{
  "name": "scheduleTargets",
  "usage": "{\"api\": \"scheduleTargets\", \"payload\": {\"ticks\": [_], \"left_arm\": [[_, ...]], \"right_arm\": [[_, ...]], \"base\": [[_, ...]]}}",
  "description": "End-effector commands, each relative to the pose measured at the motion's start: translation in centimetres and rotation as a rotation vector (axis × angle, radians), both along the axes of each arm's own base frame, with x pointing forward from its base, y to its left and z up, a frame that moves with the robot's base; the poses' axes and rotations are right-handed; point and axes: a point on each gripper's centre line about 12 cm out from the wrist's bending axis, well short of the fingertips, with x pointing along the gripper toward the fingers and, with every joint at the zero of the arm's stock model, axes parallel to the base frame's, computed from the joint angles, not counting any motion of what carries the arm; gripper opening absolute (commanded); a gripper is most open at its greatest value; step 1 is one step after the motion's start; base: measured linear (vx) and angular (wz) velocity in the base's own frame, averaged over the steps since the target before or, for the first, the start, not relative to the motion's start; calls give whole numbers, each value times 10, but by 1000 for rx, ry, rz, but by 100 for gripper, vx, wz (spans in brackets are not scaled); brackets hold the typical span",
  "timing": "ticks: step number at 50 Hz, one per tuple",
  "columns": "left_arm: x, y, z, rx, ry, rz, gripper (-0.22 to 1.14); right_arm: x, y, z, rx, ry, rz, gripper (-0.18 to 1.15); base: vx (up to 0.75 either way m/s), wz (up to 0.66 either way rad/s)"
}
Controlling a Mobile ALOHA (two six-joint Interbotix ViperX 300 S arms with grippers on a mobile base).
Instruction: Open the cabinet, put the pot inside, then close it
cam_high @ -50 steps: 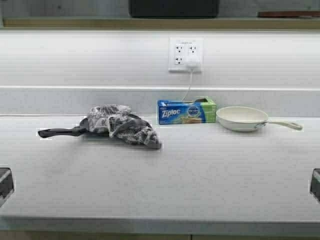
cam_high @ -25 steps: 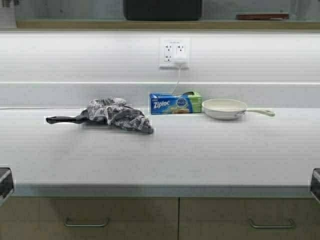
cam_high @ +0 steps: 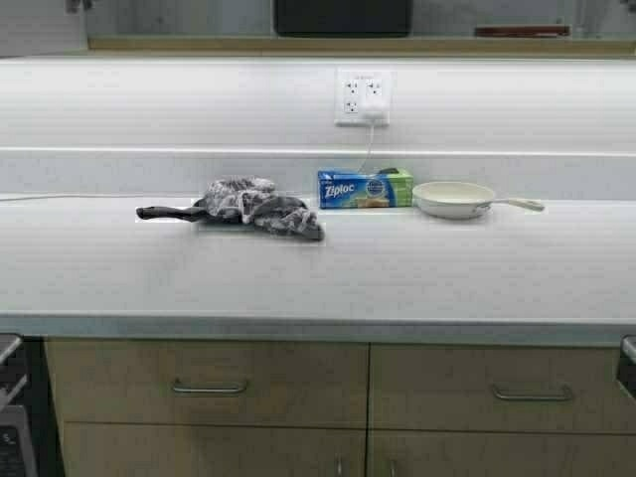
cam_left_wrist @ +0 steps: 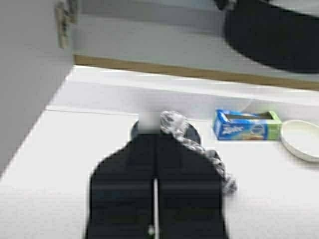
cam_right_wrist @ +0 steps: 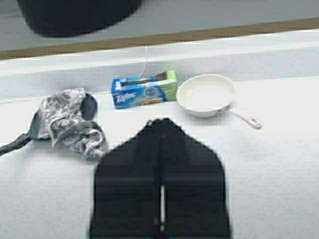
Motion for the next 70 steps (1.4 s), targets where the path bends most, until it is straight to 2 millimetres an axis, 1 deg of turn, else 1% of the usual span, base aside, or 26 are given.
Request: {"api": "scheduleTargets", "payload": {"ticks": [1, 5, 11, 15, 18, 22, 29, 34, 38, 41, 48, 54, 58, 61, 65, 70], "left_arm": [[-3, 32, 43, 2, -68, 95, 4], [-4, 54, 59, 4, -89, 164, 4], [-13, 88, 87, 11, -143, 279, 4], [-20, 103, 105, 22, -164, 331, 4], [-23, 113, 117, 30, -182, 362, 4], [-26, 118, 132, 35, -211, 381, 4], [-25, 127, 156, 48, -259, 408, 4], [-26, 136, 167, 61, -278, 437, 4], [-23, 140, 176, 78, -292, 447, 4], [-15, 144, 179, 88, -290, 448, 4], [6, 160, 175, 79, -261, 461, 4], [16, 174, 170, 73, -244, 485, 4], [25, 181, 163, 68, -222, 490, 4], [33, 185, 158, 57, -209, 491, 4], [42, 190, 148, 32, -187, 489, 4], [49, 189, 139, -13, -172, 480, 4]], "right_arm": [[-18, -26, 46, -55, -108, -102, 8], [-24, -44, 61, -78, -126, -180, 8], [-35, -72, 83, -99, -142, -311, 8], [-48, -91, 103, -116, -183, -411, 8], [-53, -102, 117, -131, -214, -465, 8], [-50, -108, 133, -149, -234, -487, 8], [-38, -118, 151, -197, -234, -517, 8], [-30, -131, 157, -202, -228, -551, 8], [-23, -145, 159, -203, -214, -591, 8], [-17, -156, 161, -201, -204, -617, 8], [-8, -177, 166, -180, -199, -664, 8], [-2, -188, 173, -171, -214, -685, 8], [11, -197, 171, -166, -202, -685, 8], [24, -205, 165, -153, -181, -683, 8], [37, -208, 161, -120, -174, -670, 7], [48, -206, 155, -73, -172, -644, 7]], "base": [[-22, 8], [-20, 9], [-17, 8], [-14, 1], [-11, -2], [-10, -5], [-10, -4], [-7, -2], [-5, -4], [-5, -3], [-5, -1], [-4, -2], [-2, -2], [-1, -2], [-1, -1], [0, 0]]}}
